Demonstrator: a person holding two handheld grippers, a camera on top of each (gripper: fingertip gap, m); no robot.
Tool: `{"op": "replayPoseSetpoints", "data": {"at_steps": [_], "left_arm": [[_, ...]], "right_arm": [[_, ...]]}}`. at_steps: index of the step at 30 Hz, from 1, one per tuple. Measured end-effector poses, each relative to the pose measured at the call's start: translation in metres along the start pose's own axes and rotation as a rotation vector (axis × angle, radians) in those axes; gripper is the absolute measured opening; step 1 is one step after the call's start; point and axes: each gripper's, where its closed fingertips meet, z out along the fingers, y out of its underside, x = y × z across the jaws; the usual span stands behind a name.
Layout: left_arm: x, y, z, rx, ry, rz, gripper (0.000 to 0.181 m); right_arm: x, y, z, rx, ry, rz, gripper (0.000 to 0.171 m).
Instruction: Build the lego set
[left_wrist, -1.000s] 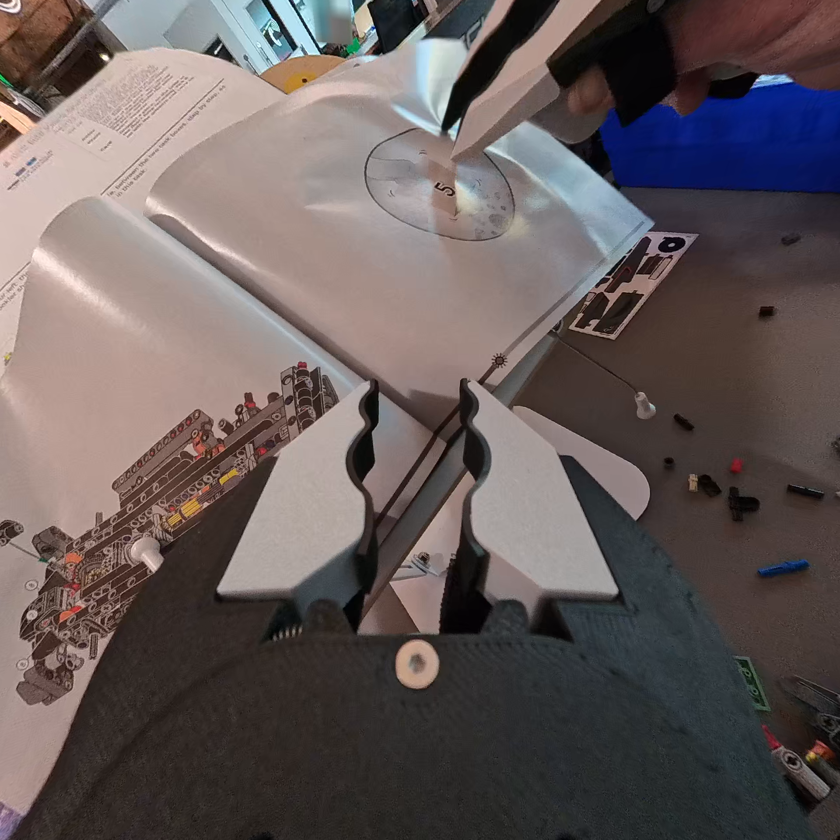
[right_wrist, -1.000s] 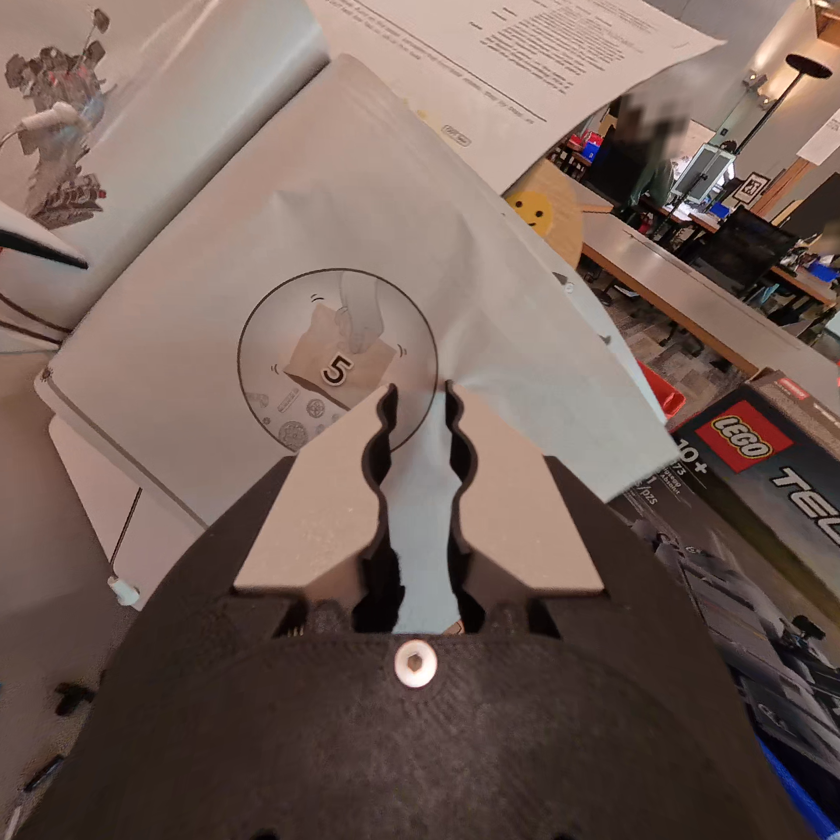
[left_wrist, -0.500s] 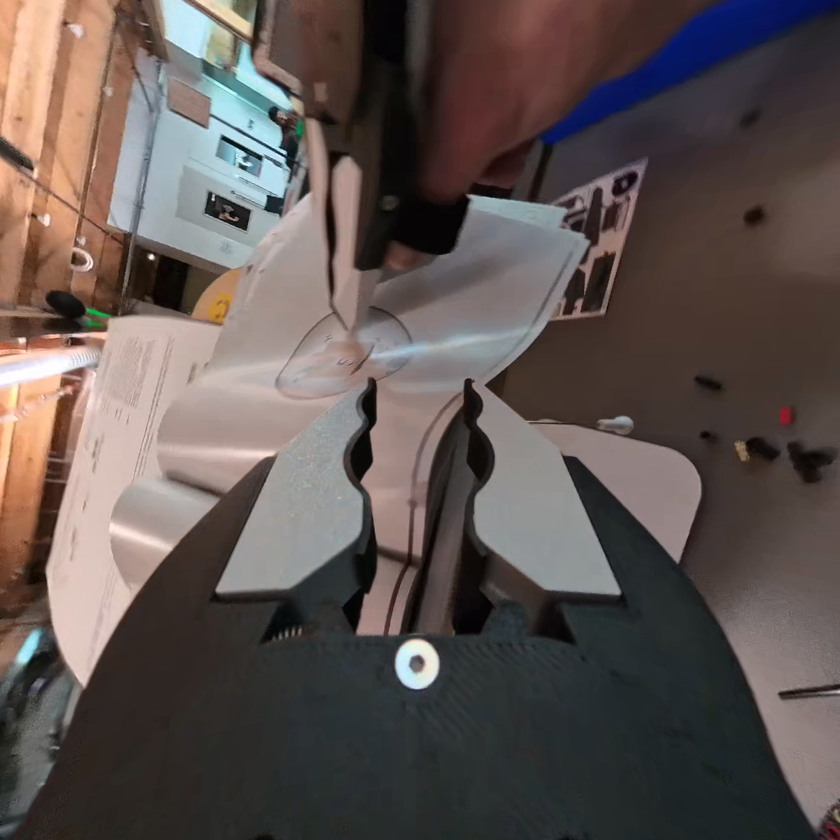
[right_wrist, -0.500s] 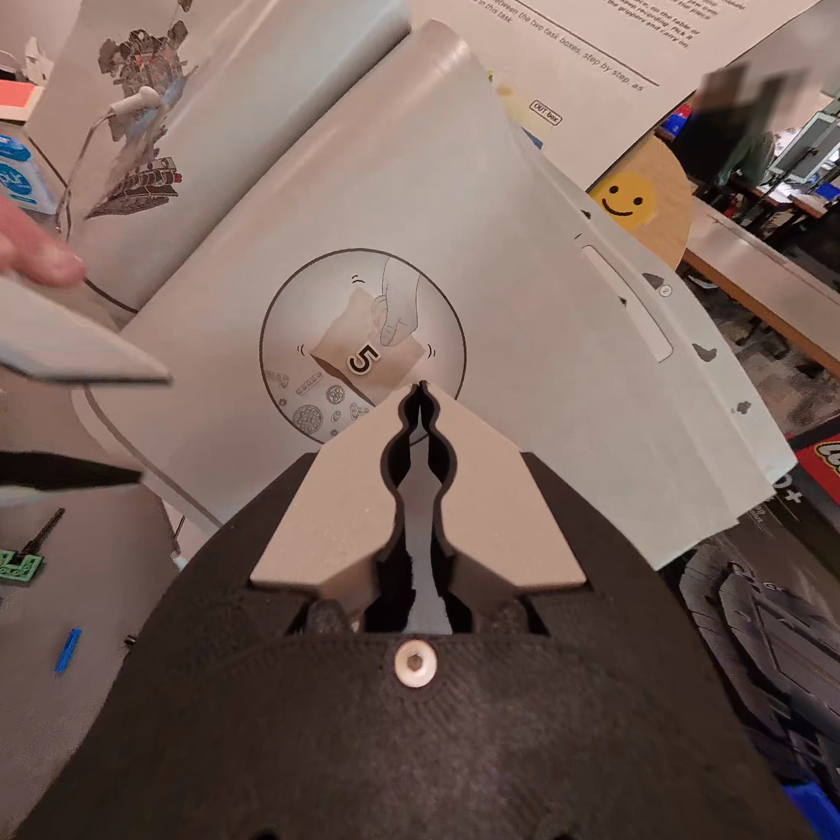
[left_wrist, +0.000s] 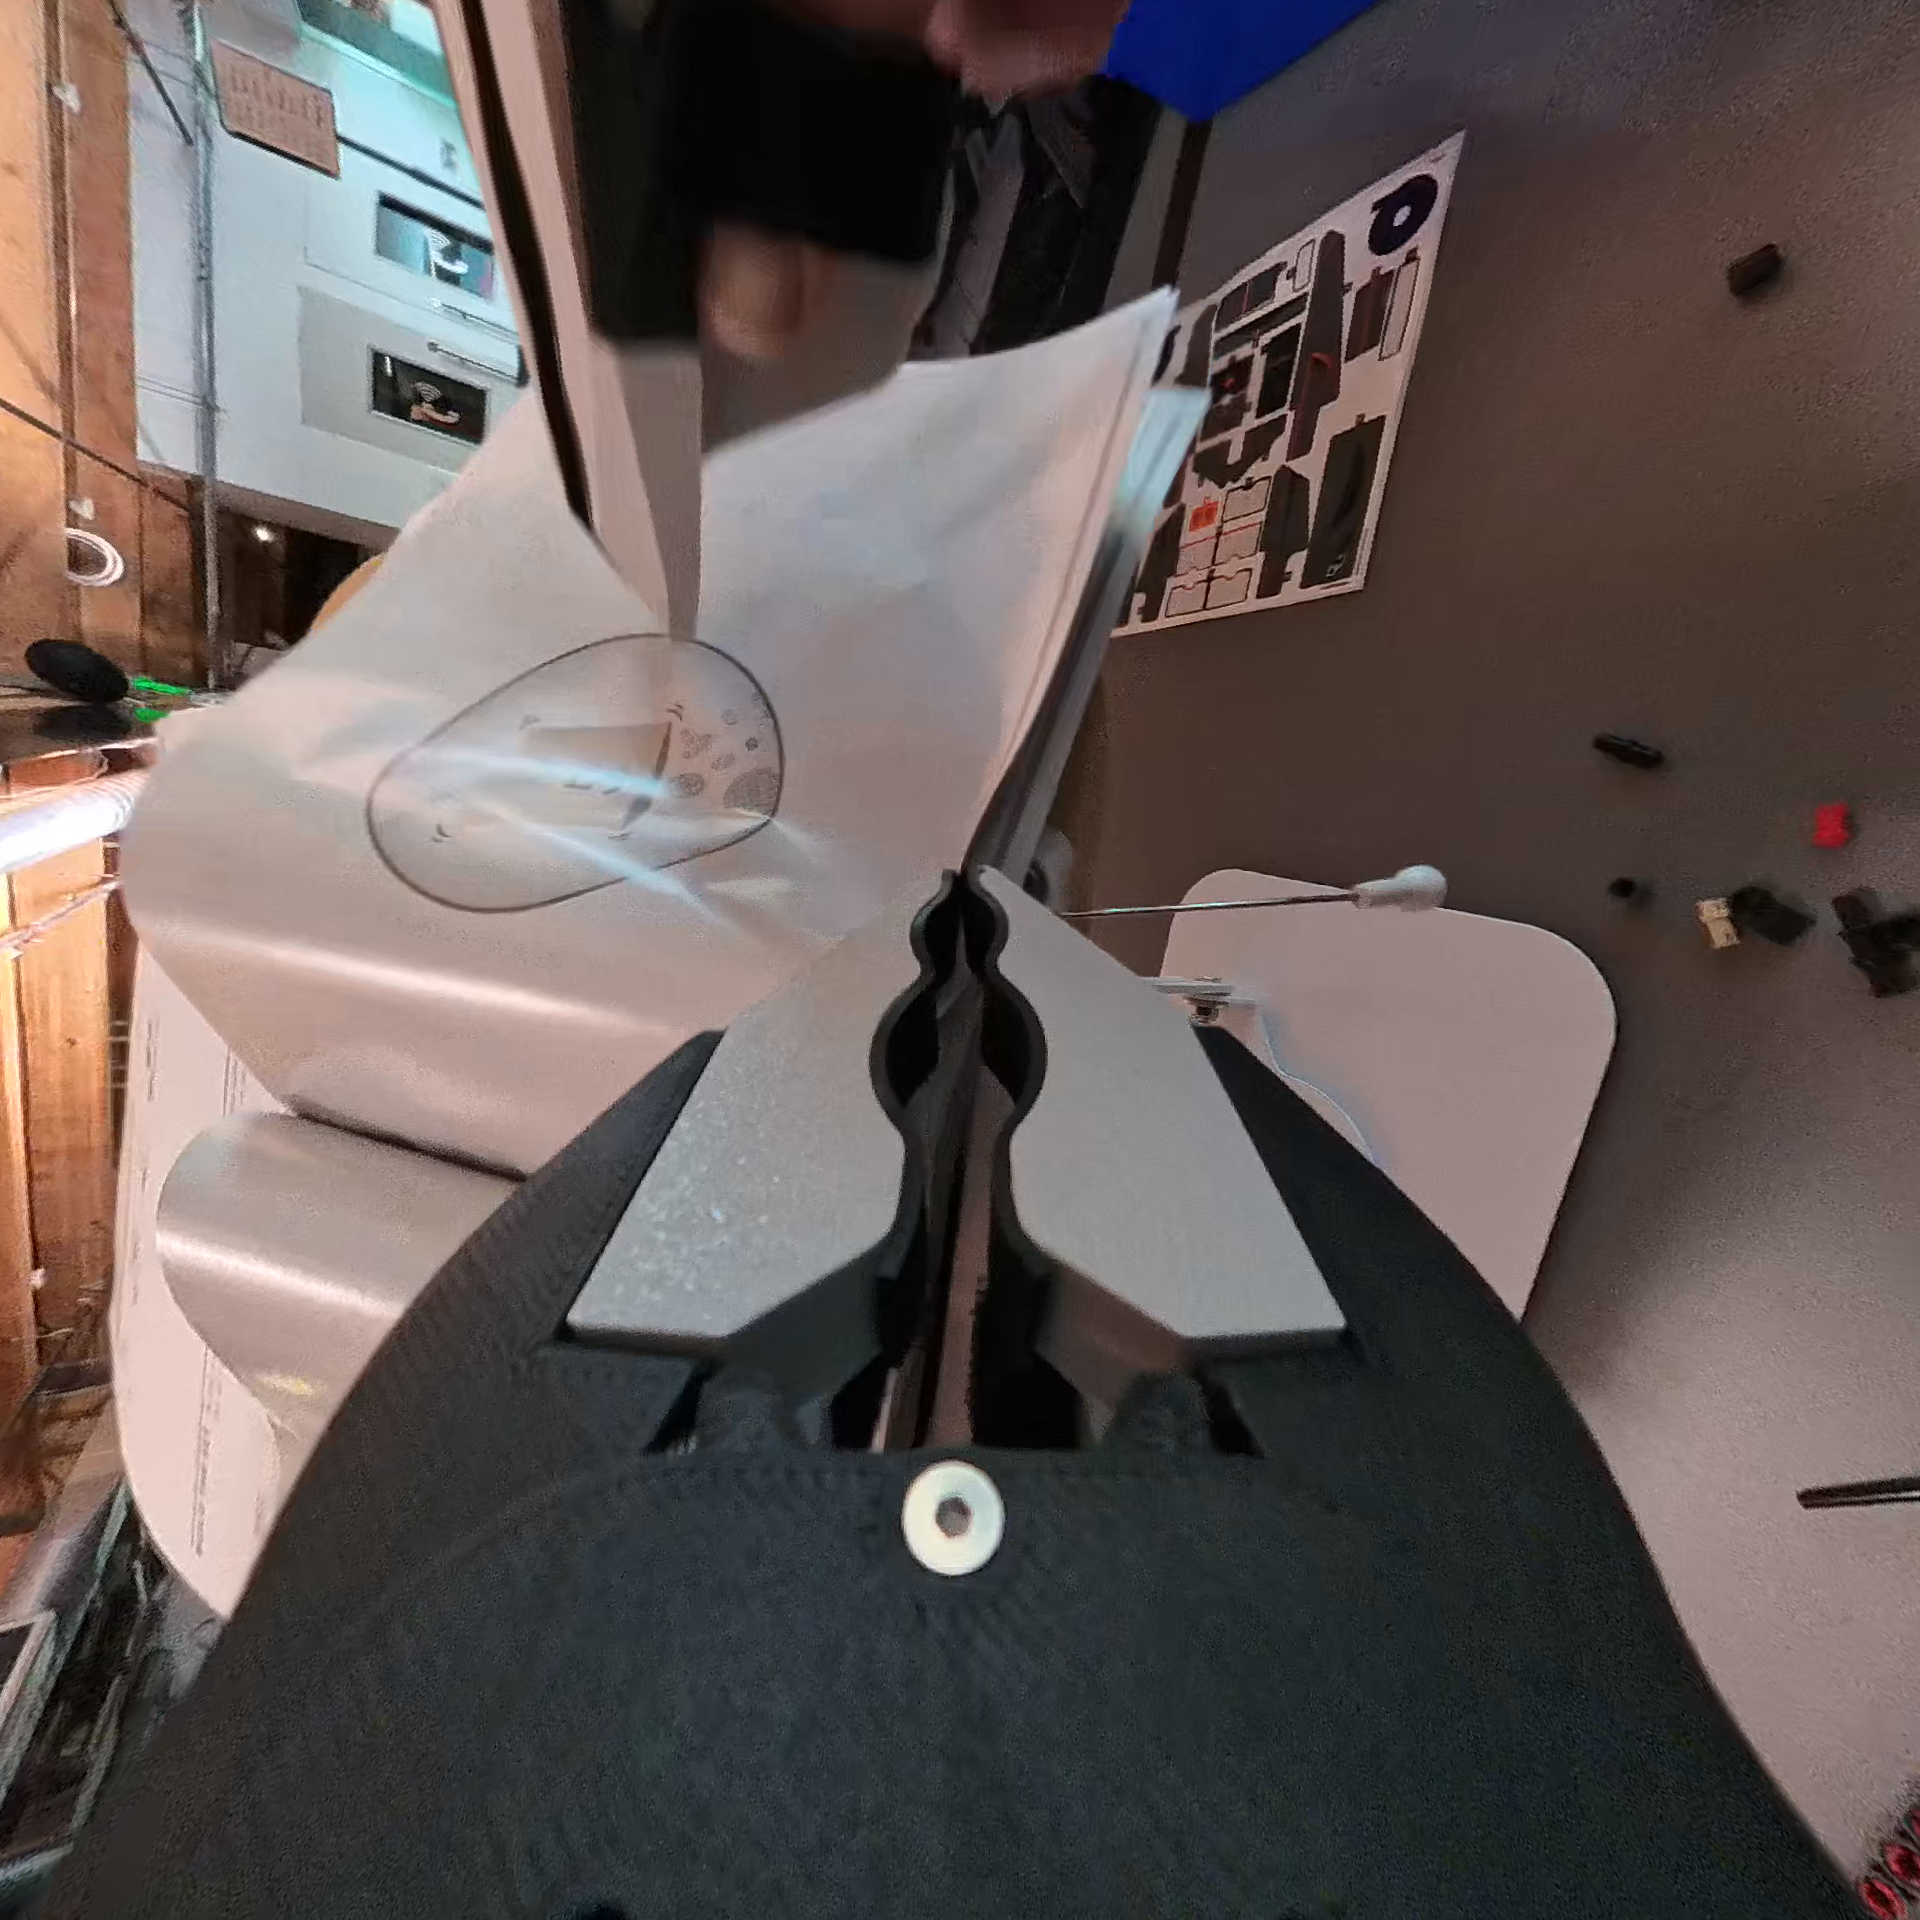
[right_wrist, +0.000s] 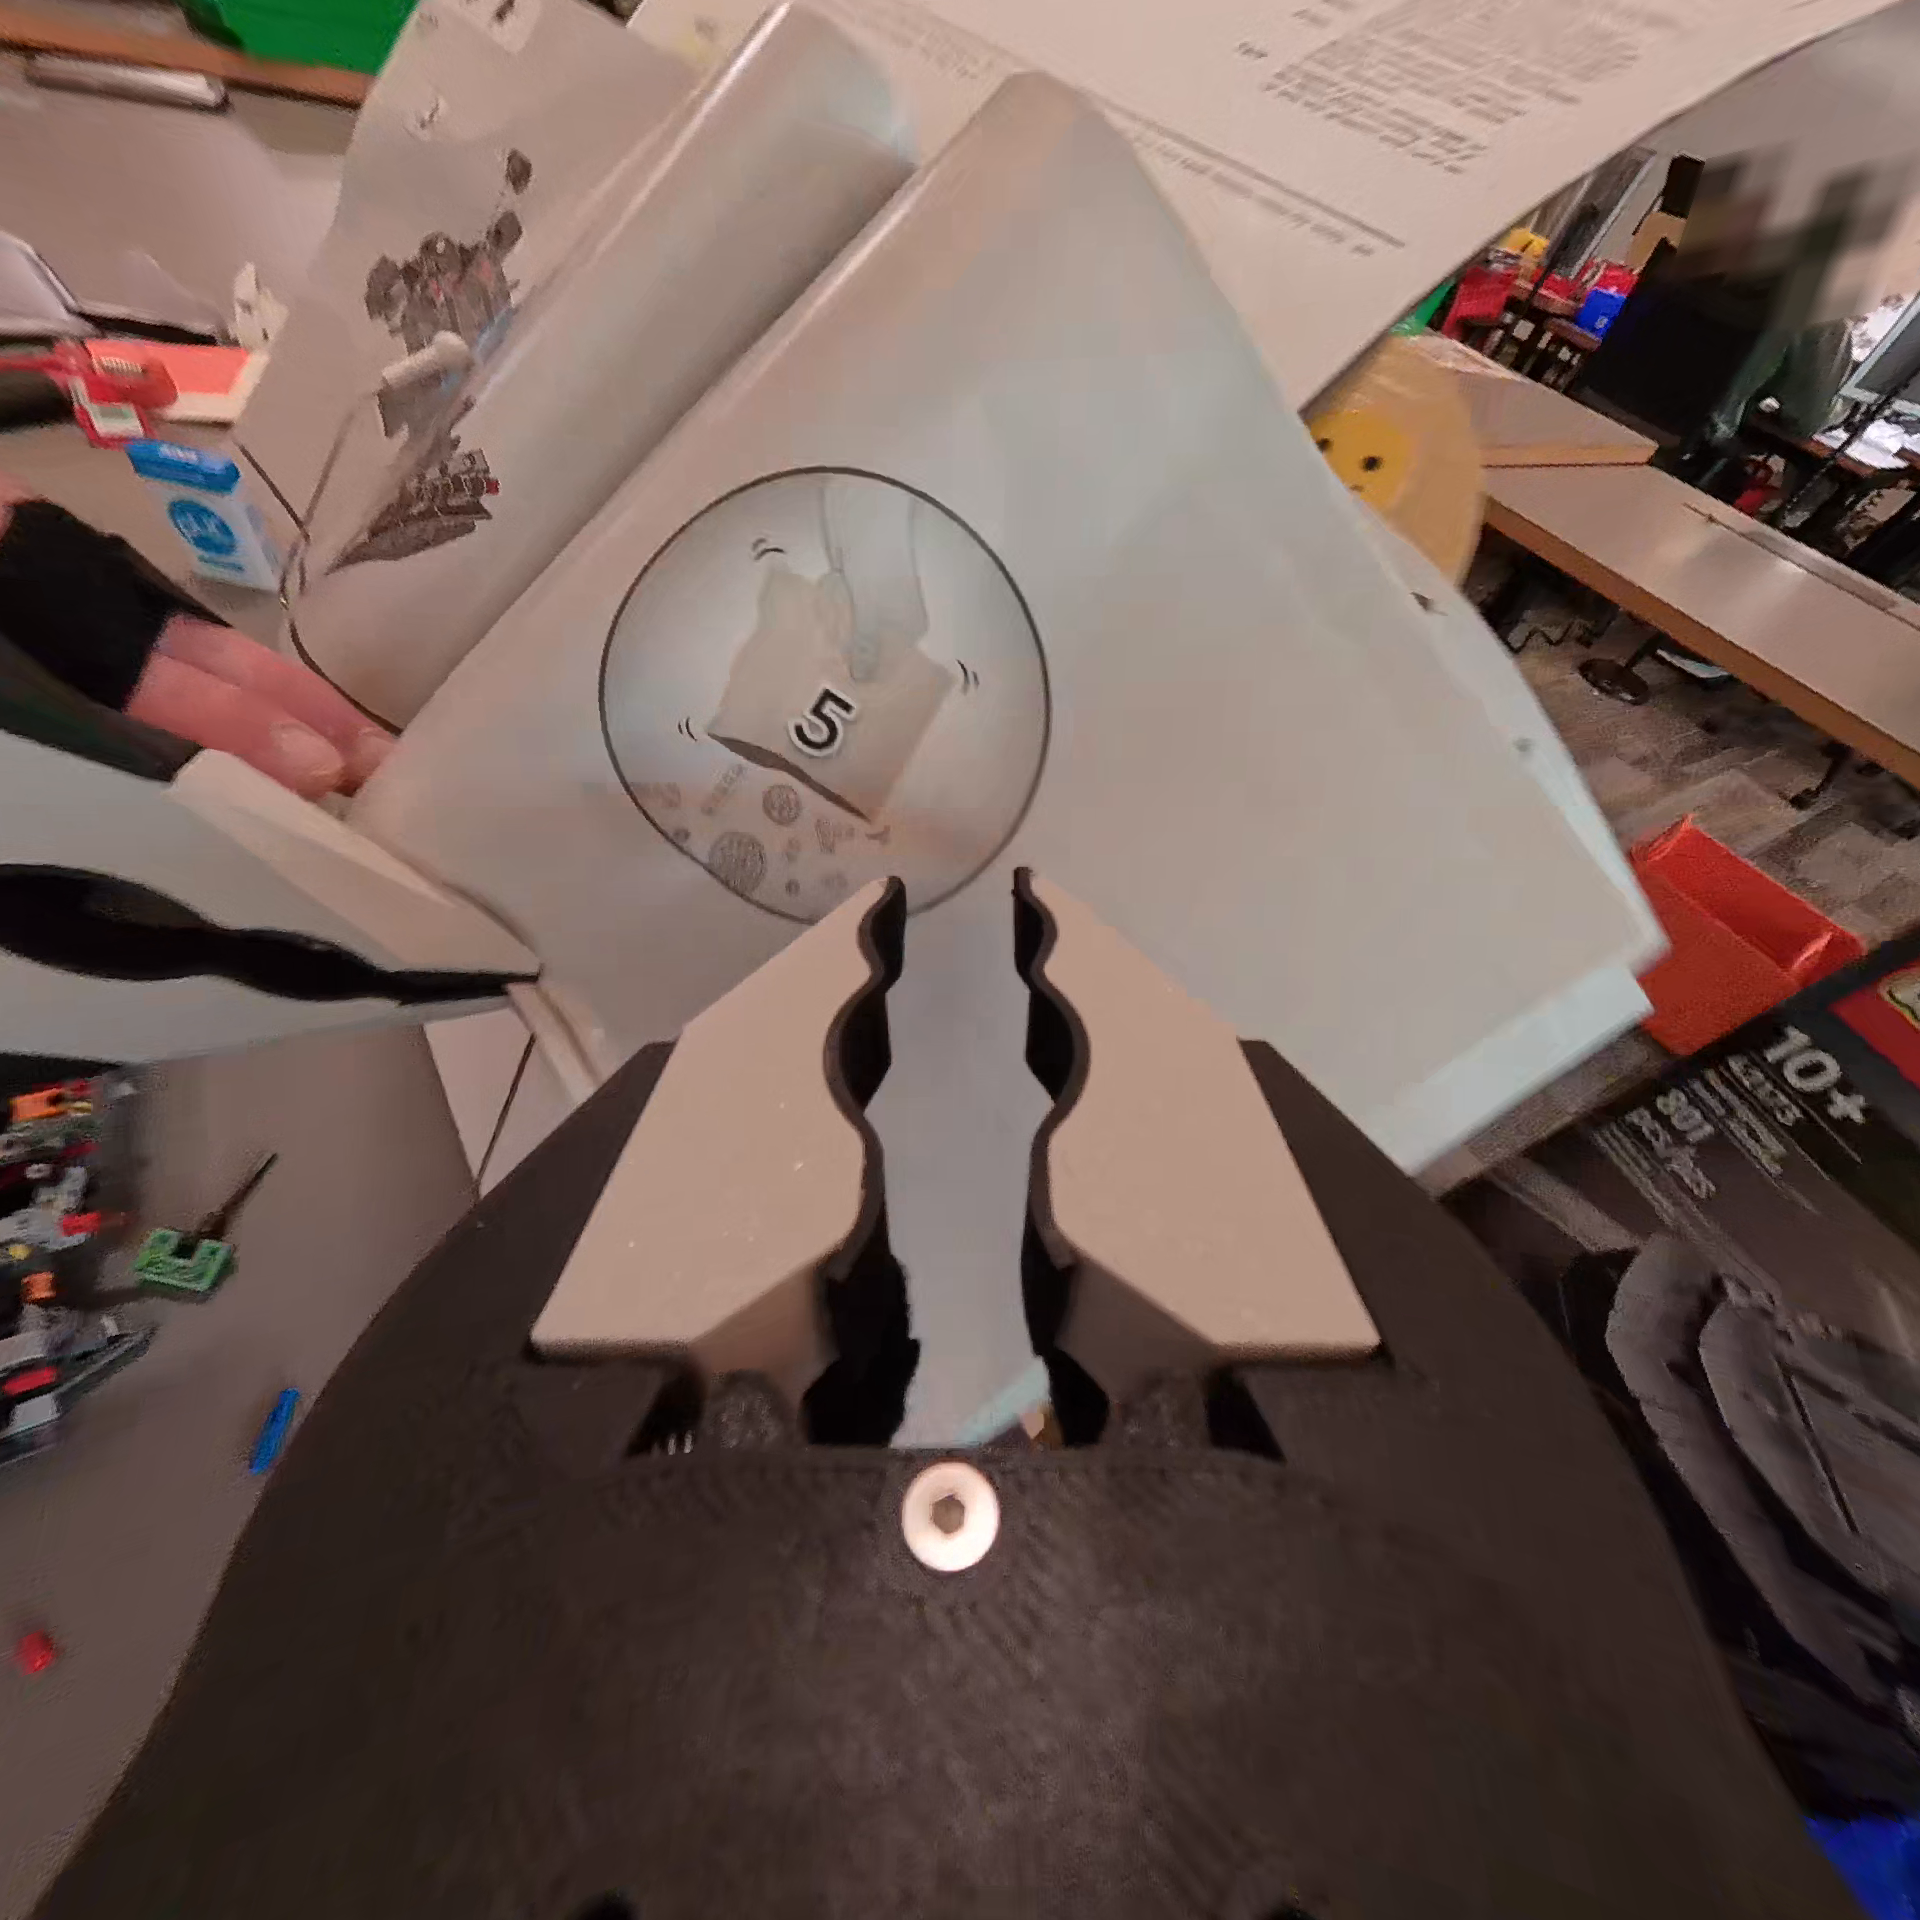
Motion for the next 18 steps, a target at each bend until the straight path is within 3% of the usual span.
{"op": "replayPoseSetpoints", "data": {"at_steps": [4,7,10,15,18], "left_arm": [[-0.001,0.0,0.002,0.016,0.036,-0.084,0.0],[-0.002,-0.001,0.002,0.023,0.067,-0.137,0.0],[-0.003,-0.002,0.003,0.039,0.083,-0.184,0.0],[-0.003,-0.002,0.001,0.056,0.087,-0.226,0.0],[-0.003,-0.003,0.001,0.066,0.097,-0.246,0.0]], "right_arm": [[0.003,0.001,-0.048,0.073,-0.043,0.095,0.03],[-0.003,0.024,-0.073,0.009,-0.128,0.125,0.036],[0.002,0.052,-0.078,-0.102,-0.153,0.184,0.045],[-0.015,0.069,-0.081,-0.14,-0.377,0.347,0.05],[-0.02,0.071,-0.073,-0.135,-0.431,0.402,0.044]]}}
